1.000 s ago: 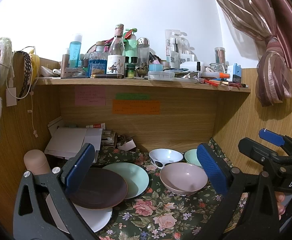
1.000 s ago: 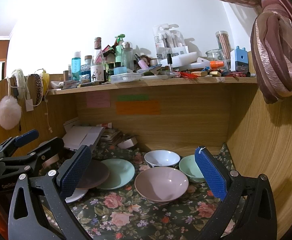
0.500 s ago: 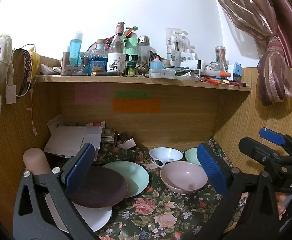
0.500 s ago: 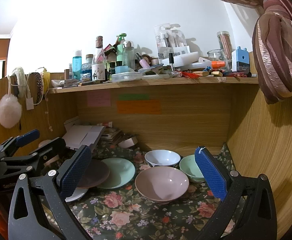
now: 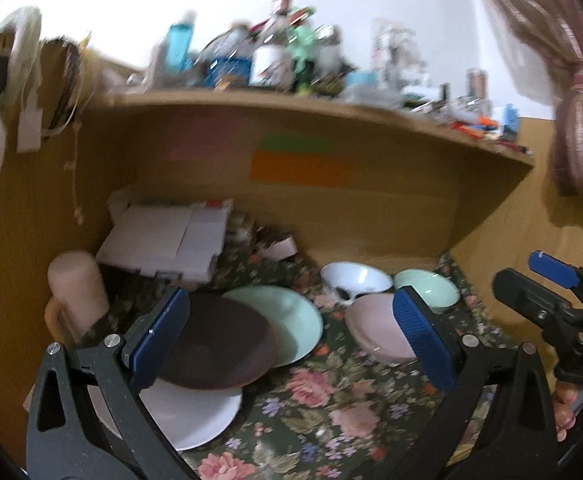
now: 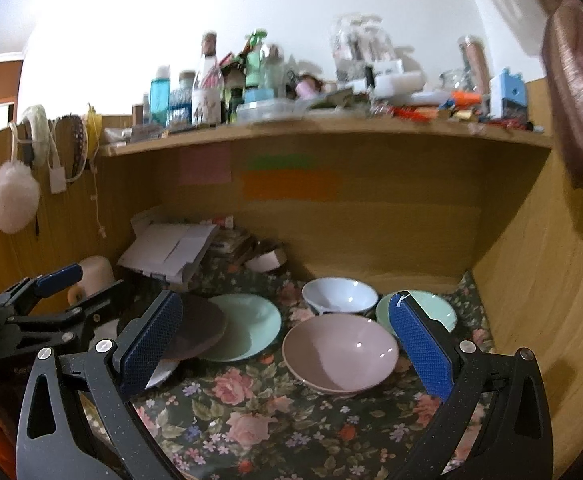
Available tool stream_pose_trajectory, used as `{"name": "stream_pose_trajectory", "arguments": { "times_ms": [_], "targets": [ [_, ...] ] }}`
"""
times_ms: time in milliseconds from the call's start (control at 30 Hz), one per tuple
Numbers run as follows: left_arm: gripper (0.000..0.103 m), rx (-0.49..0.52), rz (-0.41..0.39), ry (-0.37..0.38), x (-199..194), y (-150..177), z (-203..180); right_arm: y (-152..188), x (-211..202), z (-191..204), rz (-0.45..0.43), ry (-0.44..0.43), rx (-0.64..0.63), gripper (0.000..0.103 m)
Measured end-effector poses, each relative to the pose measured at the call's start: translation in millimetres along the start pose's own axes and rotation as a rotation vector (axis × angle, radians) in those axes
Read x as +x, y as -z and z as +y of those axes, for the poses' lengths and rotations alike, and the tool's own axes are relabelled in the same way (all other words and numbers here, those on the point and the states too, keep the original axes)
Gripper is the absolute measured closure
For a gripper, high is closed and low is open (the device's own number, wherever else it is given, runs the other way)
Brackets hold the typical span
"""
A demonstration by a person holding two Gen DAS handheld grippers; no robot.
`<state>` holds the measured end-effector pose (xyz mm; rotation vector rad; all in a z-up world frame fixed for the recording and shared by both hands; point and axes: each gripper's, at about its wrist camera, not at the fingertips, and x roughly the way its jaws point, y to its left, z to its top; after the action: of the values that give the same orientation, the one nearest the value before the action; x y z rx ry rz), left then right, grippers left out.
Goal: Organize plates and bowls
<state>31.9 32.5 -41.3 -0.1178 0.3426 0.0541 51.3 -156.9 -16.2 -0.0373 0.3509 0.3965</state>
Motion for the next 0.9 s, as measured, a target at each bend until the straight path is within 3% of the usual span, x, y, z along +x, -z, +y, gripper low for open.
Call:
{"name": "stream_pose_trajectory", "arguments": {
  "times_ms": [200, 533, 767, 900],
  "targets": [
    [0.000, -0.010, 0.108, -0.076, 28.1, 18.0, 33.5, 8.7, 39.9, 9.7, 0.101, -0.046, -0.026, 0.000],
    [0.000, -0.117, 0.275, -0.236, 80.7, 48.1, 105.6, 25.5, 115.0, 26.7, 0.248, -0.109, -0.111, 0.000],
    [0.000, -0.109, 0.325, -0.234, 106.0, 52.3, 125.9, 31.5, 170.5, 39.0, 0.342, -0.193, -0.144, 0.002],
    [0.011, -0.117, 0.359, -0.236, 117.8, 53.4, 133.9, 33.6, 199.8, 47.8, 0.393, -0.224, -0.152, 0.009]
  ]
}}
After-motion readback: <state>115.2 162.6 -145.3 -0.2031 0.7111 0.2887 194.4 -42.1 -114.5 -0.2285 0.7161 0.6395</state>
